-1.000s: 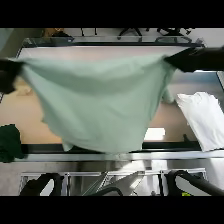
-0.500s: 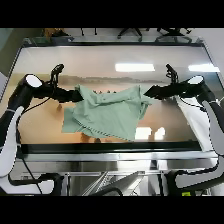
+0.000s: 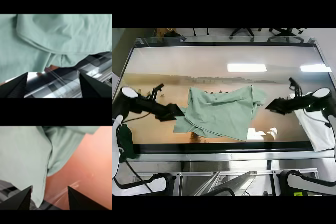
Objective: Fold the shirts.
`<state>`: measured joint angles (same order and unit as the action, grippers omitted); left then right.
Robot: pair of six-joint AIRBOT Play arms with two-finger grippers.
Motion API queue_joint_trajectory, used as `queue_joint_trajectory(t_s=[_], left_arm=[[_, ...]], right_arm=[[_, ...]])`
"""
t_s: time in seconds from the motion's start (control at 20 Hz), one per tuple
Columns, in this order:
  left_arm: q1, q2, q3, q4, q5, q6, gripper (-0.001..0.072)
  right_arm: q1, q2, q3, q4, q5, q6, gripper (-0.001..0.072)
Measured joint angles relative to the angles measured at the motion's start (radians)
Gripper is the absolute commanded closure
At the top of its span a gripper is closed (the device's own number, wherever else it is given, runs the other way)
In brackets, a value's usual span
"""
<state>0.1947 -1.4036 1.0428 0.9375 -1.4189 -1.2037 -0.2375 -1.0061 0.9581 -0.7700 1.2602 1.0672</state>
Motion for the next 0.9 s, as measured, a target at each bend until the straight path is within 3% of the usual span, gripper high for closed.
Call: queue_joint_trajectory(t_s=[0.2, 0.4, 0.55, 0.6, 0.65, 0.7, 0.8, 0.9], left_arm=[[-0.006, 0.124, -0.276, -0.051, 0.141, -0.003, 0.0020], [-0.056, 0.174, -0.413, -0.091, 0.333, -0.003, 0.0041], [-0.101, 0.152, -0.435, -0.137, 0.446, 0.000, 0.0362], [-0.118, 0.133, -0.432, -0.146, 0.470, 0.002, 0.0418], [-0.134, 0.111, -0.425, -0.153, 0.483, 0.006, 0.0418], [-0.146, 0.090, -0.416, -0.163, 0.485, 0.009, 0.0418], [-0.163, 0.053, -0.397, -0.178, 0.481, 0.013, 0.0418], [-0.168, 0.029, -0.381, -0.182, 0.471, 0.020, 0.0418]], right_arm=[[0.082, 0.088, -0.223, -0.006, -0.079, 0.007, 0.0210], [0.214, 0.089, -0.319, 0.011, -0.208, 0.010, 0.0210], [0.308, 0.051, -0.340, 0.055, -0.317, 0.010, 0.0211], [0.336, 0.035, -0.342, 0.084, -0.342, 0.009, 0.0211], [0.361, 0.017, -0.343, 0.103, -0.362, 0.006, 0.0213], [0.380, 0.002, -0.344, 0.121, -0.381, 0.001, 0.0242], [0.414, -0.024, -0.348, 0.153, -0.412, -0.031, 0.0636], [0.436, -0.039, -0.350, 0.207, -0.415, -0.092, 0.0694]])
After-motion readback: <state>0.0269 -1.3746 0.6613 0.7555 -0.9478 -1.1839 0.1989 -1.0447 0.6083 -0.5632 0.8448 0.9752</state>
